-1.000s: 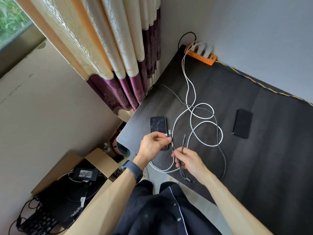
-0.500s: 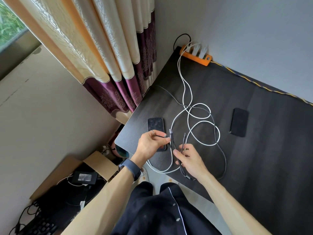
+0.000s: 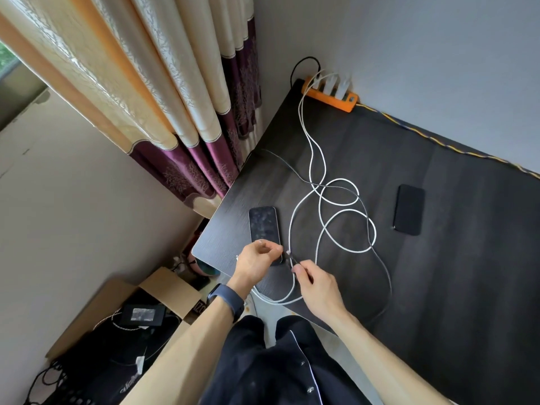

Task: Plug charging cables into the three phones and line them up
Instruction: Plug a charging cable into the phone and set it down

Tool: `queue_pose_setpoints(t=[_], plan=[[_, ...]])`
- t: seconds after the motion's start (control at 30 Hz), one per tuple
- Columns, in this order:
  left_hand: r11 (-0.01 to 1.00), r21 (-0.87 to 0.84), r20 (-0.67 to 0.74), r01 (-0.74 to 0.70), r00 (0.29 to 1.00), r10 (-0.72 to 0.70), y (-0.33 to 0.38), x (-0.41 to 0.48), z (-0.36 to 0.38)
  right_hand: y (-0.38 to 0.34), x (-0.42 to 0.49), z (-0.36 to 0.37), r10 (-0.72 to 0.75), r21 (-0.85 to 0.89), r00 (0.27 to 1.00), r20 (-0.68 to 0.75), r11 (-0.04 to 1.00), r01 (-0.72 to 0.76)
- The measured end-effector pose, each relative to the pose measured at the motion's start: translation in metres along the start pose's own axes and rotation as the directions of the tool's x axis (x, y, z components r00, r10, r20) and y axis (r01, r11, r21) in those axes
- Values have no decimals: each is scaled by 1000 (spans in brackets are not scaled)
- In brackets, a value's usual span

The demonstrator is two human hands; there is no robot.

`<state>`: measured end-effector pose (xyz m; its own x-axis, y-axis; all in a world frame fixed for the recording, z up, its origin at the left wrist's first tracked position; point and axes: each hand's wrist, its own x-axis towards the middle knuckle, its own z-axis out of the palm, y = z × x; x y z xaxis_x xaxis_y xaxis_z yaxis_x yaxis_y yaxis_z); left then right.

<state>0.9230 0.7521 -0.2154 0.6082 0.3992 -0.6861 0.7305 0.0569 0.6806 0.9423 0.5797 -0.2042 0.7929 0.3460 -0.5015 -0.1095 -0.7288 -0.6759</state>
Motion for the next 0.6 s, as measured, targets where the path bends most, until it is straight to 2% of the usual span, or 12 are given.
queue_pose_setpoints(t=[0.07, 0.17, 0.37, 0.43, 0.5, 0.6], plan=[[980, 178, -125, 84, 990, -62, -13, 15, -3, 9, 3, 1, 56, 3, 998, -12, 998, -56], [938, 288, -201, 195, 970, -140, -24, 36, 1, 17, 9, 1, 109, 45, 994, -24, 993, -108], [833, 474, -381, 286, 919, -99, -10, 58, 36, 25, 15, 3, 140, 74, 988, -73, 988, -134], [819, 477, -379, 318, 916, -134, -7, 66, 42, 27, 14, 1, 145, 99, 985, -97, 986, -135], [841, 402, -362, 363, 906, -219, -12, 75, 40, 28, 13, 0, 143, 104, 983, -111, 986, -132], [894, 320, -237, 315, 940, -247, -16, 80, 26, 26, 8, -3, 136, 118, 985, -110, 985, -123]])
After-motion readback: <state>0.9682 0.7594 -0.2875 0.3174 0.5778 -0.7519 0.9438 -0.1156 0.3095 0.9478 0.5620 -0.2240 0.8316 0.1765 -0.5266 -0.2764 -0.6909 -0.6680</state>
